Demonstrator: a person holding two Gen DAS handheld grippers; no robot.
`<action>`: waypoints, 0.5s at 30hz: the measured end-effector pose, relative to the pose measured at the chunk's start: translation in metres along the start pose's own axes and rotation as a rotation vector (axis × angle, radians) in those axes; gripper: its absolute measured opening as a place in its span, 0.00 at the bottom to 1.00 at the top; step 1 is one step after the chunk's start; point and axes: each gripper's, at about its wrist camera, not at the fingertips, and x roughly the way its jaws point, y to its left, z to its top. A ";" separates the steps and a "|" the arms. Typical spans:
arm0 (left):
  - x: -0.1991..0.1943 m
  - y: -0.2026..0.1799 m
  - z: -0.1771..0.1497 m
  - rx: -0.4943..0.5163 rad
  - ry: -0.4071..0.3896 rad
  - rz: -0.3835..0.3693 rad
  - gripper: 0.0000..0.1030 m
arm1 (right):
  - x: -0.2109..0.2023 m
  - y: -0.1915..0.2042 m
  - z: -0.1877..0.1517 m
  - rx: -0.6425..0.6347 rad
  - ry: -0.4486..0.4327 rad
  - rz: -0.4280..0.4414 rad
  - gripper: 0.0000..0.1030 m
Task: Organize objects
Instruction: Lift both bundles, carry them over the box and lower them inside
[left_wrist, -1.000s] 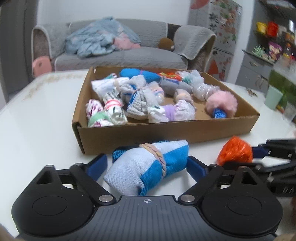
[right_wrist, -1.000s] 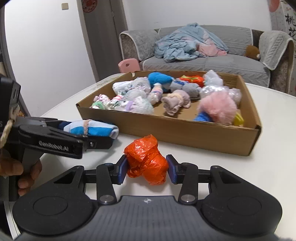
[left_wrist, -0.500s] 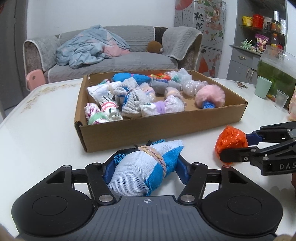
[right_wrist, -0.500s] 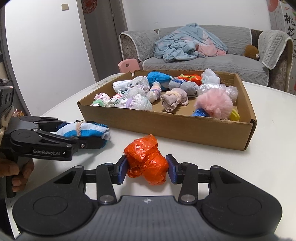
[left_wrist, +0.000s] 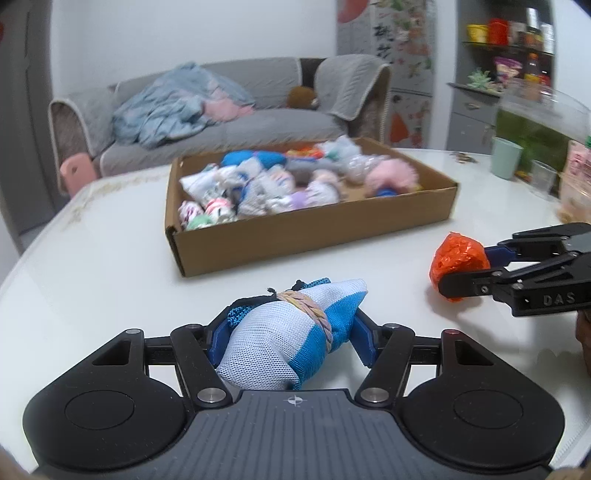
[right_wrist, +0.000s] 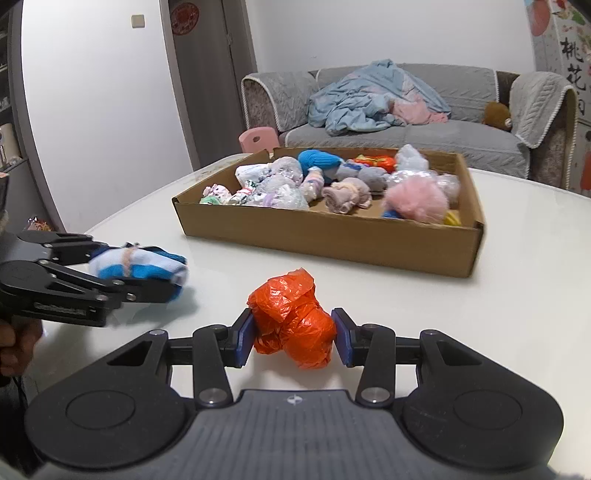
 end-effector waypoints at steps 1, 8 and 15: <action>-0.004 0.000 0.000 -0.001 -0.008 -0.013 0.67 | -0.005 -0.003 -0.002 0.005 -0.004 -0.004 0.39; -0.025 -0.002 0.025 0.046 -0.061 -0.035 0.67 | -0.029 -0.024 -0.004 0.020 -0.023 -0.052 0.39; -0.034 0.006 0.063 0.096 -0.105 -0.010 0.67 | -0.060 -0.051 0.015 -0.003 -0.075 -0.125 0.39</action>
